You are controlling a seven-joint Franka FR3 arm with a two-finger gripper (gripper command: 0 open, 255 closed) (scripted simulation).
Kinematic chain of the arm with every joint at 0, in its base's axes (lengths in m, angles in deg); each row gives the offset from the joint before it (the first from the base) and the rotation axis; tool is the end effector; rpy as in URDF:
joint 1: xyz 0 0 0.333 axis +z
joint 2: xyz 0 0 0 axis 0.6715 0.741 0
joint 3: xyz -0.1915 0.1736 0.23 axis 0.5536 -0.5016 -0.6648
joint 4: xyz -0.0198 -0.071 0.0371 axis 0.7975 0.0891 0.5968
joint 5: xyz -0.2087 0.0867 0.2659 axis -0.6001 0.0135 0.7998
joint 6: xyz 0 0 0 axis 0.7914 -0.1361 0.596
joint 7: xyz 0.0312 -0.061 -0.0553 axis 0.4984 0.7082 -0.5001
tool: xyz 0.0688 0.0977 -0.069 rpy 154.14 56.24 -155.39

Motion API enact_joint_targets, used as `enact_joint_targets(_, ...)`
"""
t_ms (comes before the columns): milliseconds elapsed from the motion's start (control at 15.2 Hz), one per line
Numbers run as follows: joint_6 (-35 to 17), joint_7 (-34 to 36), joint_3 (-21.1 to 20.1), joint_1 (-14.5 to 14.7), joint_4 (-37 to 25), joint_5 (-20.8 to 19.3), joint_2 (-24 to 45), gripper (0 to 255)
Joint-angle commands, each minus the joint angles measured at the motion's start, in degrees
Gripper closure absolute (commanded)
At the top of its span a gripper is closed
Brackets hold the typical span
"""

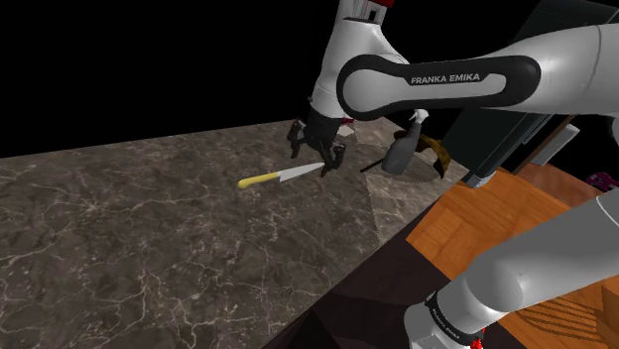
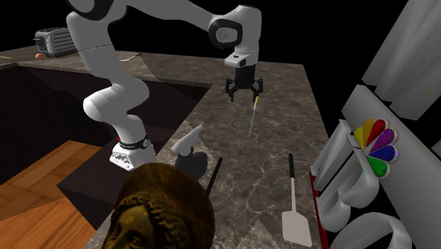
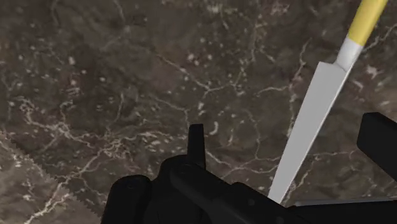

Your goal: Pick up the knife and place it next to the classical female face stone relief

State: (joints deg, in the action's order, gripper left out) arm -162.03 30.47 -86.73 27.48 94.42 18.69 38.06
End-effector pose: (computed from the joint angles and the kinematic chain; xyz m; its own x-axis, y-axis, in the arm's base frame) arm 0.4294 0.1689 0.4784 0.2740 -0.9617 0.0082 -0.9617 -0.2741 -0.0080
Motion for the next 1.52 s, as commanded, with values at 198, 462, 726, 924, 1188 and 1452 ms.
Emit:
enact_joint_targets(198, -2.8, 19.0, -2.3, -1.4, -7.9, -6.1, 12.7, 0)
enact_joint_targets(462, -5.7, 19.7, -2.1, -1.0, -6.1, -7.1, 14.1, 0)
enact_joint_targets(726, -8.3, 20.4, -2.1, -0.8, -4.7, -8.1, 15.5, 0)
enact_joint_targets(924, -8.3, 20.4, -2.1, -0.8, -4.7, -8.1, 15.5, 0)
enact_joint_targets(1188, -8.3, 20.4, -2.1, -0.8, -4.7, -8.1, 15.5, 0)
enact_joint_targets(1452, -8.3, 20.4, -2.1, -0.8, -4.7, -8.1, 15.5, 255)
